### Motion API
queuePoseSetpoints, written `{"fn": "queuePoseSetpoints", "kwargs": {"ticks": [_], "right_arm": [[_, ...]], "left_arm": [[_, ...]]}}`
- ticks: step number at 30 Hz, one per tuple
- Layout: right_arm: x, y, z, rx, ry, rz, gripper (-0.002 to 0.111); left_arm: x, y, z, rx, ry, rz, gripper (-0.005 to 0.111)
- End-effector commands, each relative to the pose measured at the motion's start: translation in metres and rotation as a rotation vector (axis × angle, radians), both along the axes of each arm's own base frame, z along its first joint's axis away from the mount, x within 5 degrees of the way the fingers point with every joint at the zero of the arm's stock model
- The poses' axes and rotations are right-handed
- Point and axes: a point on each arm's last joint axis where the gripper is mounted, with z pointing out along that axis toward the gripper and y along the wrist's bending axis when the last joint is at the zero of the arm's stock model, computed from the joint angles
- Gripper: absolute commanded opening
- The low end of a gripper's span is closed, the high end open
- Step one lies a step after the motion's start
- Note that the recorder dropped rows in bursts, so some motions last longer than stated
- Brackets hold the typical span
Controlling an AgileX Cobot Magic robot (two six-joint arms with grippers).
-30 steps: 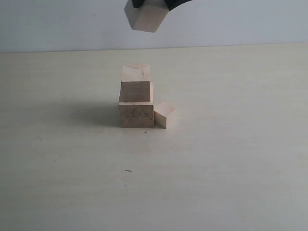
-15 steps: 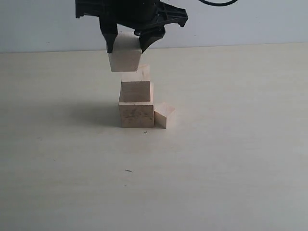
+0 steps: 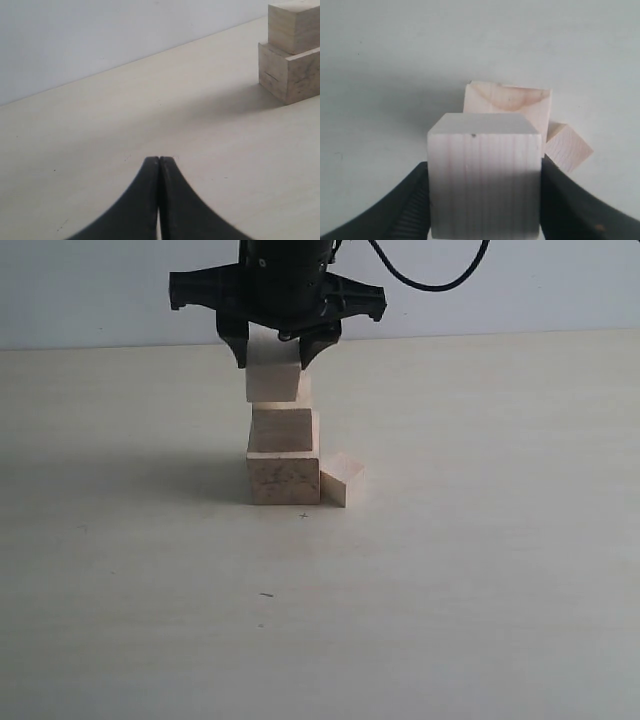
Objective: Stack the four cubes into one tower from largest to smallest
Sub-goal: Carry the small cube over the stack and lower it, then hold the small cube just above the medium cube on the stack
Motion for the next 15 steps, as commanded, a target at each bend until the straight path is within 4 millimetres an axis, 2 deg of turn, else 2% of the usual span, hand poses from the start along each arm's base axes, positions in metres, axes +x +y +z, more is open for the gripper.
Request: {"fn": "queuePoseSetpoints", "kwargs": {"ticks": [1, 6, 15], "right_arm": [[0.01, -0.012, -0.001, -0.002, -0.026, -0.062, 0.031], [0.018, -0.016, -0.006, 0.102, 0.019, -0.069, 0.031], [0.021, -0.014, -0.016, 0.083, 0.029, -0.045, 0.031]], "left_arm": [[0.0, 0.0, 0.002, -0.002, -0.022, -0.001, 0.0], [0.0, 0.0, 0.002, -0.002, -0.022, -0.001, 0.0], [0.0, 0.0, 0.002, -0.004, -0.021, 0.0, 0.0]]}}
